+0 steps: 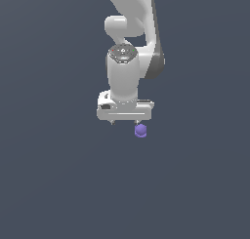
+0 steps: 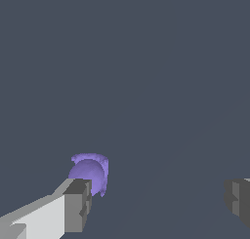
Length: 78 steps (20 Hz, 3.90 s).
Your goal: Pick up the object and move it to a goal position.
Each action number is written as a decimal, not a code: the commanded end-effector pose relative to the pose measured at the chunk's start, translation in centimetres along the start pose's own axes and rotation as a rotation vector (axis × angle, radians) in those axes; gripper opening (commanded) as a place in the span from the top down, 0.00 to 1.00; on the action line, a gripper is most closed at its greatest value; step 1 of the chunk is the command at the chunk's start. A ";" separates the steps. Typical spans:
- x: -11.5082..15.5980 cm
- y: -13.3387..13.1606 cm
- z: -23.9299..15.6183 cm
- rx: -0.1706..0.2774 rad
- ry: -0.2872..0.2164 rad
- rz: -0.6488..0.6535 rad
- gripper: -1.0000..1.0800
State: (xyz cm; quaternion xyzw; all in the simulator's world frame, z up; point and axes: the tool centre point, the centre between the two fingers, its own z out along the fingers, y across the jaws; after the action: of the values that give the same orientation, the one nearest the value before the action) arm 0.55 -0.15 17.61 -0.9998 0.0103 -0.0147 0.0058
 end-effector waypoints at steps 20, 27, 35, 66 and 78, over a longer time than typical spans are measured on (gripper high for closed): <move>-1.2 -2.1 2.3 0.000 -0.020 -0.032 0.04; -3.1 -5.3 5.3 -0.006 -0.025 0.016 0.04; -5.4 -8.3 8.0 -0.012 -0.028 0.062 0.04; -6.1 -8.9 13.6 -0.013 -0.029 0.072 1.00; -5.2 -7.4 12.8 -0.013 -0.028 0.072 1.00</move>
State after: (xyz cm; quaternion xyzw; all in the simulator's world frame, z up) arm -4.43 8.08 4.48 -0.9990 0.0455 0.0001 0.0002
